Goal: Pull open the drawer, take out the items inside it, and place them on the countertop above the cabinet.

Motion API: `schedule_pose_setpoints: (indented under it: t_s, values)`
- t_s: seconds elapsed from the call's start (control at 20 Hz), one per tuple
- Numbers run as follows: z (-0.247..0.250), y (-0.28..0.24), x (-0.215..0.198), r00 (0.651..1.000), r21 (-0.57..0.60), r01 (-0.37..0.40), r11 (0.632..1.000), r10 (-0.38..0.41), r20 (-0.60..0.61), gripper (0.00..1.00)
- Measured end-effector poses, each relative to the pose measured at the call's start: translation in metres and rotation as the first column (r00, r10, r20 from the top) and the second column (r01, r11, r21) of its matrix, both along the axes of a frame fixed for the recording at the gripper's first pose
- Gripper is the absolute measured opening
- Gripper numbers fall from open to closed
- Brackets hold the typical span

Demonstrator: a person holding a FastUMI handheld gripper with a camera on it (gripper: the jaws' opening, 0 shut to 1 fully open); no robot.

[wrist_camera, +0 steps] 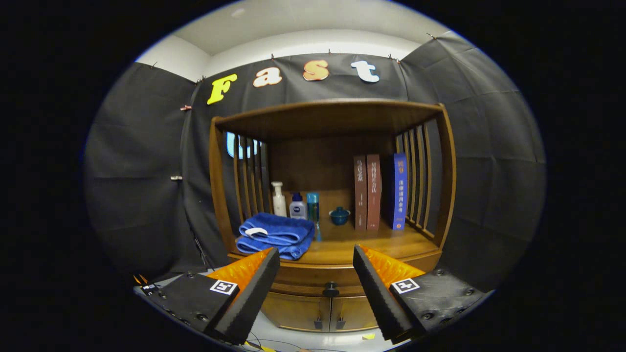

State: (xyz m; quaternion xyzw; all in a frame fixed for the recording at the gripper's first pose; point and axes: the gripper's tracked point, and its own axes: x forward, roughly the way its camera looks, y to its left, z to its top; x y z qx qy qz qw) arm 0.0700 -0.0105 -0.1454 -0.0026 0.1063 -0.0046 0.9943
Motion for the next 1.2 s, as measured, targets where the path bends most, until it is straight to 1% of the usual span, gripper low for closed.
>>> schedule_pose_setpoints:
  t_s: [0.2, 0.35, 0.65, 0.75, 0.8, 0.95, 1.0, 1.1, 1.15, 1.2]
  values:
    - [-0.065, -0.003, 0.020, 0.997, 0.016, 0.011, 1.000, -0.009, -0.075, 0.99]
    - [-0.110, -0.009, 0.034, 0.992, -0.004, 0.023, 1.000, -0.023, -0.122, 0.99]
    - [-0.181, -0.025, 0.070, 0.976, -0.003, 0.062, 0.998, -0.062, -0.208, 0.98]
    - [-0.196, -0.027, 0.079, 0.971, -0.017, 0.064, 0.998, -0.066, -0.230, 0.90]
    - [-0.205, -0.028, 0.080, 0.966, -0.021, 0.065, 0.998, -0.068, -0.250, 0.84]
    - [-0.222, -0.032, 0.083, 0.957, -0.016, 0.074, 0.997, -0.076, -0.280, 0.73]
    - [-0.225, -0.033, 0.083, 0.956, -0.016, 0.074, 0.997, -0.076, -0.285, 0.64]
    - [-0.225, -0.034, 0.083, 0.960, -0.015, 0.078, 0.997, -0.080, -0.270, 0.51]
    - [-0.225, -0.034, 0.081, 0.960, -0.020, 0.077, 0.997, -0.080, -0.269, 0.51]
    - [-0.226, -0.034, 0.085, 0.958, -0.028, 0.074, 0.997, -0.079, -0.274, 0.43]
